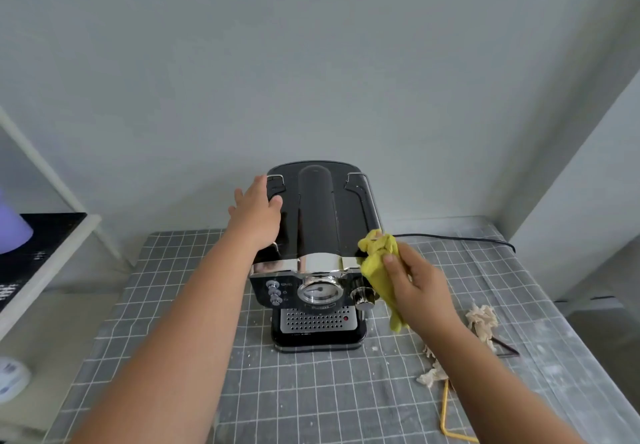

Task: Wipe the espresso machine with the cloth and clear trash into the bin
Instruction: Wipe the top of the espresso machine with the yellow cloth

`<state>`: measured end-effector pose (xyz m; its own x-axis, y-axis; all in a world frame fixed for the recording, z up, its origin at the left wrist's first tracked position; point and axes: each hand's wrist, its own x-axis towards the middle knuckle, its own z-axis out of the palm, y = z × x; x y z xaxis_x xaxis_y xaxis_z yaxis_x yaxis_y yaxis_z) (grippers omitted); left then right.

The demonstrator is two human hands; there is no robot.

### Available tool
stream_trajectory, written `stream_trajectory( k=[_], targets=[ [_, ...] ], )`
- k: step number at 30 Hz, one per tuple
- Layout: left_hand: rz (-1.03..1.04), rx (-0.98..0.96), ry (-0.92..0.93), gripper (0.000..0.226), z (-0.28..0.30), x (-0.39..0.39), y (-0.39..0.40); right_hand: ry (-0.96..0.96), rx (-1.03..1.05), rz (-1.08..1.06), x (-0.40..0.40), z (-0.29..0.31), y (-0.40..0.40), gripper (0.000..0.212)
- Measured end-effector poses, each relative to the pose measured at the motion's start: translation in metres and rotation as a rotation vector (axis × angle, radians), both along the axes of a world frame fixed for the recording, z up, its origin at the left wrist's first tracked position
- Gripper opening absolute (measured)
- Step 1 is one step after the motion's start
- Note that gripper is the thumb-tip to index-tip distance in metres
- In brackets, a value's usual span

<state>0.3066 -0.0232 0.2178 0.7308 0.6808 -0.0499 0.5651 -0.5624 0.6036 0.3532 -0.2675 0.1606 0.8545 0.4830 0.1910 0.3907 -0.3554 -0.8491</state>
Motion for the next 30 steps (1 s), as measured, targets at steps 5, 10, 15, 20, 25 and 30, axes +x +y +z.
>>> stream_trajectory(
  k=[5, 10, 15, 20, 25, 30],
  targets=[
    [-0.001, -0.02, -0.015, 0.049, 0.001, -0.001, -0.001, 0.091, -0.031, 0.032, 0.035, -0.007, 0.007, 0.041],
    [0.005, -0.023, -0.017, 0.049, 0.0, -0.001, 0.001, 0.242, -0.003, 0.211, 0.056, 0.001, 0.01, 0.043],
    [0.021, -0.01, 0.005, 0.051, -0.001, 0.0, 0.0, 0.322, 0.169, 0.387, 0.042, -0.006, -0.002, 0.039],
    [0.014, 0.006, 0.017, 0.053, -0.002, 0.003, 0.001, 0.203, 0.058, 0.282, 0.066, 0.005, 0.013, 0.027],
    [0.007, 0.002, 0.053, 0.055, -0.005, 0.005, 0.007, 0.087, -0.166, 0.276, 0.112, 0.017, 0.041, 0.042],
    [0.018, -0.007, 0.082, 0.061, -0.007, 0.005, 0.009, -0.009, -0.35, 0.167, 0.139, 0.022, 0.064, 0.024]
  ],
)
